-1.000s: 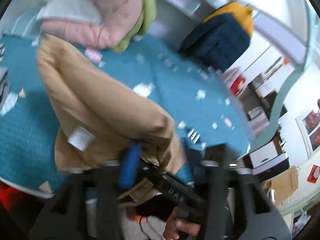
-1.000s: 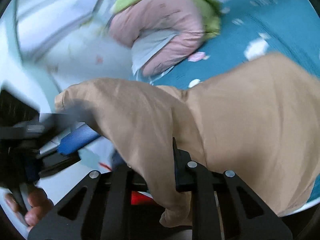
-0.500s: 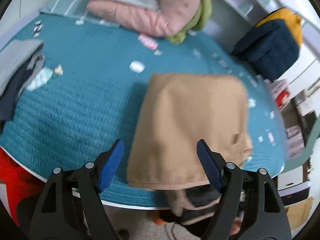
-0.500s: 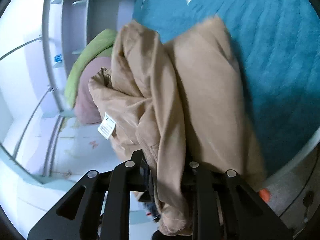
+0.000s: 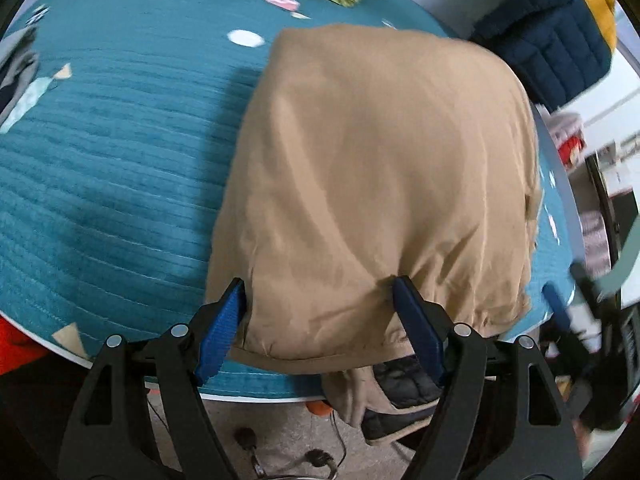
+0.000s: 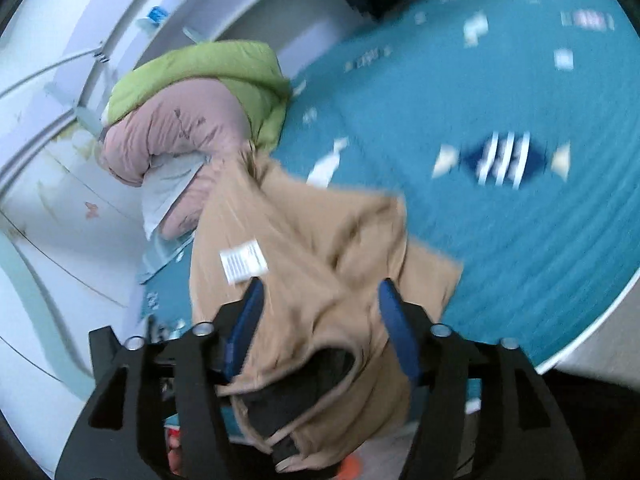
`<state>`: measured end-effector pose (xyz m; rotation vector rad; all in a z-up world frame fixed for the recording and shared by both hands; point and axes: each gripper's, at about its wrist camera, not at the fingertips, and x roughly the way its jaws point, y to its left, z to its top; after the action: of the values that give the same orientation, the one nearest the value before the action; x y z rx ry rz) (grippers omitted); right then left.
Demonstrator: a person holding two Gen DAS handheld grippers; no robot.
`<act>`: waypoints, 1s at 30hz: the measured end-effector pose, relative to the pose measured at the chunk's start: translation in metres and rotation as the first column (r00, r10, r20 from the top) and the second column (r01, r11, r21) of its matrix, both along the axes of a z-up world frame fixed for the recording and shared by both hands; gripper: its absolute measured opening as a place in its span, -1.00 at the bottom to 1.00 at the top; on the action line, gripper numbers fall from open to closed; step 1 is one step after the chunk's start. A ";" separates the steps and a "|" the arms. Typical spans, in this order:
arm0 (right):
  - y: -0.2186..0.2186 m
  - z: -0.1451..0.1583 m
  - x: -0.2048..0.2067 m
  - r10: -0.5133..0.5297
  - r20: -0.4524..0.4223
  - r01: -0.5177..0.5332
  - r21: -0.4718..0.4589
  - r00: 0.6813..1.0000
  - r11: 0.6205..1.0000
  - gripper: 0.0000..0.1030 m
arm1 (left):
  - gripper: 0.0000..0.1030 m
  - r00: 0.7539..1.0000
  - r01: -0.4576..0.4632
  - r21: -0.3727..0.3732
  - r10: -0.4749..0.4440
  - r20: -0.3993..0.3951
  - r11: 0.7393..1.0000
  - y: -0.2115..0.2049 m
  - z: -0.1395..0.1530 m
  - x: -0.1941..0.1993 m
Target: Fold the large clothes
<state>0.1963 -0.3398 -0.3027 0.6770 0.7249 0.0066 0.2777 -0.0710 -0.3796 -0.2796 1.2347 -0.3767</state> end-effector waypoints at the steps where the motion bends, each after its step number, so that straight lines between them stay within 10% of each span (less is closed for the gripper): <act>1: 0.001 0.001 0.008 0.025 -0.017 -0.025 -0.014 1.000 1.000 0.38 | 0.47 1.000 0.013 0.004 -0.013 -0.001 1.000 -0.004 -0.001 0.000; 7: 0.010 -0.044 0.040 0.092 -0.226 -0.126 -0.144 0.970 0.981 0.42 | 0.47 0.997 0.073 0.040 -0.073 -0.010 0.997 -0.022 -0.005 -0.001; 13: -0.014 -0.104 0.035 0.106 -0.346 -0.057 0.149 0.932 0.987 0.62 | 0.48 0.998 0.054 -0.071 -0.052 0.028 0.996 0.006 0.012 0.005; 20: -0.024 -0.129 0.029 0.145 -0.294 -0.004 0.432 0.945 0.902 0.70 | 0.60 0.995 -0.077 -0.126 0.067 -0.079 0.989 0.047 -0.010 0.021; 30: -0.015 -0.136 0.040 0.189 -0.242 -0.033 0.530 0.952 0.848 0.74 | 0.71 0.989 -0.086 -0.158 0.065 -0.131 0.984 0.027 -0.033 0.025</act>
<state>0.2362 -0.3549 -0.4388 1.1727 1.0598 0.2263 0.3025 -0.0441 -0.4122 -0.4956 1.3145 -0.3996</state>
